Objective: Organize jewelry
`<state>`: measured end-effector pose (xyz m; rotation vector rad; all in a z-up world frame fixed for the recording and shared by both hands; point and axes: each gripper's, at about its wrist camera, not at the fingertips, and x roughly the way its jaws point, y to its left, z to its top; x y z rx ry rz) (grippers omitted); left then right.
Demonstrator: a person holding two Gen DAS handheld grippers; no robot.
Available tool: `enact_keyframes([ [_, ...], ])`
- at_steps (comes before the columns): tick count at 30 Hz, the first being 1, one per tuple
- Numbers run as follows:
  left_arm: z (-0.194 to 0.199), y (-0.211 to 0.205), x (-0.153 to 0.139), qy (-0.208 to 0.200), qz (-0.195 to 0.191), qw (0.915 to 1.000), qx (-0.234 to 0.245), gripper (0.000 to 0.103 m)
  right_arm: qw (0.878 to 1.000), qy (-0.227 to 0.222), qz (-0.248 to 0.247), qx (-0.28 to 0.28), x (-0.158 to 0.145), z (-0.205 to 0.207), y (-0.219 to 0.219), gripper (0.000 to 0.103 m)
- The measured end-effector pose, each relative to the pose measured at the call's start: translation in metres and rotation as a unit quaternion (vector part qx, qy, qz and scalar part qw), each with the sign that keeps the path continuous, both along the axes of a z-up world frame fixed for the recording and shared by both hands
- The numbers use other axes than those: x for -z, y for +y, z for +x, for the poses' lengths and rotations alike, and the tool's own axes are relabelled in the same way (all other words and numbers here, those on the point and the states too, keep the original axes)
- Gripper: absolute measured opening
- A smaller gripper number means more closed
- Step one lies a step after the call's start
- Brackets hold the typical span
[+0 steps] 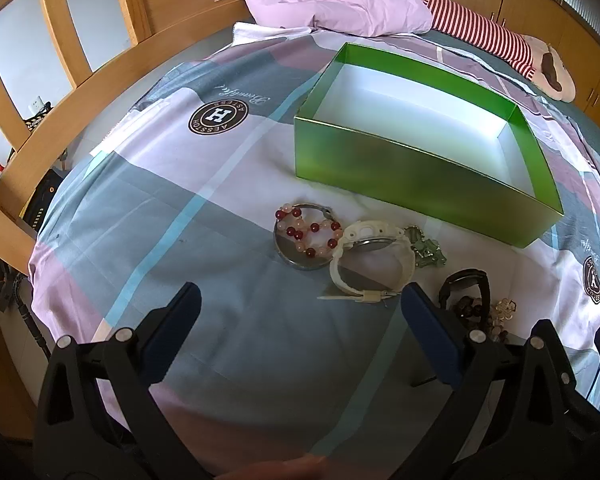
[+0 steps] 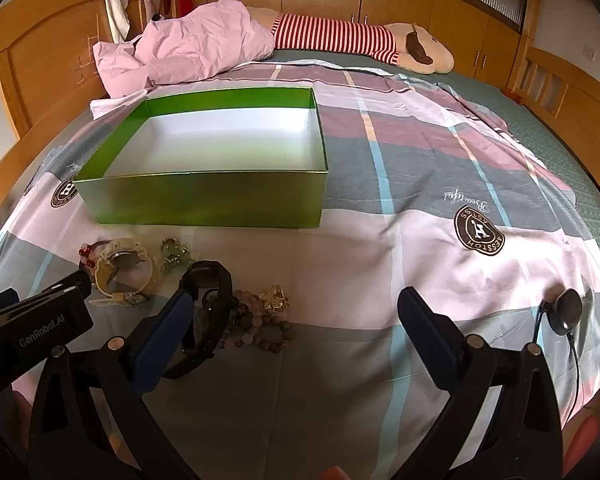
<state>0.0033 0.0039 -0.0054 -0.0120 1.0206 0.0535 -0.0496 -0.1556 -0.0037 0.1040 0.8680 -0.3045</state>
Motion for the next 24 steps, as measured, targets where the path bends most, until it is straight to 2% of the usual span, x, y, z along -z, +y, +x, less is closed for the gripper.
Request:
enact_keyframes([
  [14,0.001,0.001,0.003,0.001,0.008,0.9999,-0.009,0.099,1.0,0.004,0.001,-0.001,0.003,0.001,0.001,0.1],
  [18,0.006,0.014,-0.005,-0.022,0.019,0.9989,-0.037,0.099,1.0,0.002,-0.007,0.002,-0.002,-0.001,-0.003,0.1],
  [22,0.013,0.033,-0.025,-0.069,0.059,0.9931,-0.075,0.095,1.0,-0.004,-0.02,0.006,-0.009,0.0,-0.014,0.1],
  [23,0.016,0.036,-0.026,-0.07,0.056,0.993,-0.077,0.093,1.0,0.001,-0.015,0.001,-0.008,0.001,-0.015,0.1],
  [24,0.02,0.041,-0.027,-0.067,0.038,0.9946,-0.069,0.085,1.0,0.004,-0.007,-0.008,-0.006,0.003,-0.015,0.1],
])
